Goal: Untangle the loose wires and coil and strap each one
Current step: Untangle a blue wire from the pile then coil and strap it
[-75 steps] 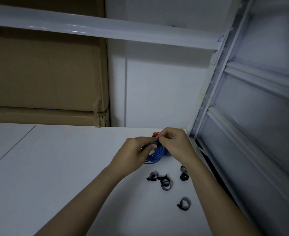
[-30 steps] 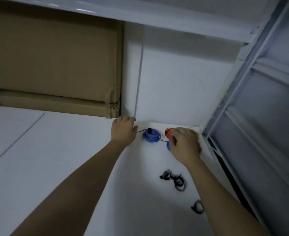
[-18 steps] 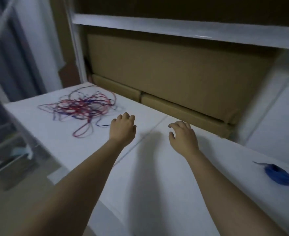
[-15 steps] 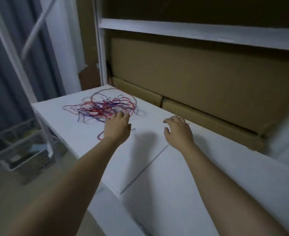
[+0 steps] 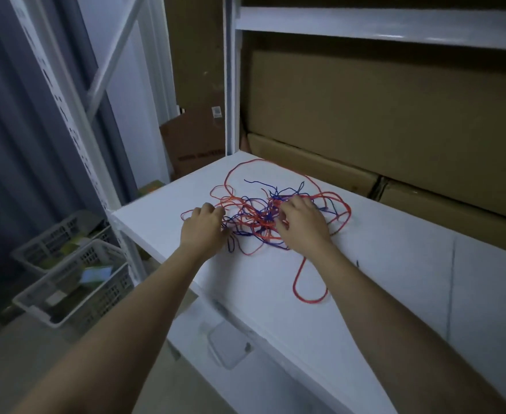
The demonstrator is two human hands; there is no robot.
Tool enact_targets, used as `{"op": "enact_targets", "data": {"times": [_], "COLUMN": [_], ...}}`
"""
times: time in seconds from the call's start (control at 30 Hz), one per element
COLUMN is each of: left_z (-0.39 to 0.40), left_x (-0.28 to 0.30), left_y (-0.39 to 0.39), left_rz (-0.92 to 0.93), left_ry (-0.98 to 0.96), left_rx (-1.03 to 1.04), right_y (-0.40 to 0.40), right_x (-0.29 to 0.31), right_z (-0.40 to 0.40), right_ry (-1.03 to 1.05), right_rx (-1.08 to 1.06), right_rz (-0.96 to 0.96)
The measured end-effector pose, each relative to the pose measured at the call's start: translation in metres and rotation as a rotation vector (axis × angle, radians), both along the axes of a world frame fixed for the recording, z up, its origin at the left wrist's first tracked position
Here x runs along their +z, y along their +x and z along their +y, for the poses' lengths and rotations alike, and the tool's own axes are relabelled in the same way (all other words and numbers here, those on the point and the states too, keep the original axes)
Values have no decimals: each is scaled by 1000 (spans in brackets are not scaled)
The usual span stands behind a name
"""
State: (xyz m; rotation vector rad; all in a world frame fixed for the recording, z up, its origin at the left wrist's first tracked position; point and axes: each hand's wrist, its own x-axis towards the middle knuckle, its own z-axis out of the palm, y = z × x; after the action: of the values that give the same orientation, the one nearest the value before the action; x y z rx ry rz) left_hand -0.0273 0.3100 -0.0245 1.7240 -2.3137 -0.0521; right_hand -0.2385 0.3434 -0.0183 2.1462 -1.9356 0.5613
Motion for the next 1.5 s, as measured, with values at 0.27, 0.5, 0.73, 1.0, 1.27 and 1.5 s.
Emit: {"op": "enact_targets", "data": {"times": [0.27,0.5,0.73,1.0,1.27,1.5], "left_z": [-123,-218,-231,-213,-236,-242], "left_x": [-1,11,16,71,134,155], "left_y": [26,20,-31,-81,-71,-57], "left_rz": [-58,-78,421,698,1215,370], "left_ry": [49,164,347,216,178,28], "left_rx": [-64,-294,-644,-847,-698,-821], "right_y": [50,40,-1,-9,-7,15], "right_x": [19,36,53,76,77,135], "right_z": [-125,-219,-199,-151,-102,-124], "right_ry": [98,848,649,323,148,53], "right_rx": [4,-44,-64,-173,-240,-271], "right_rz": [86,-90,-562,-667,-1013,-605]}}
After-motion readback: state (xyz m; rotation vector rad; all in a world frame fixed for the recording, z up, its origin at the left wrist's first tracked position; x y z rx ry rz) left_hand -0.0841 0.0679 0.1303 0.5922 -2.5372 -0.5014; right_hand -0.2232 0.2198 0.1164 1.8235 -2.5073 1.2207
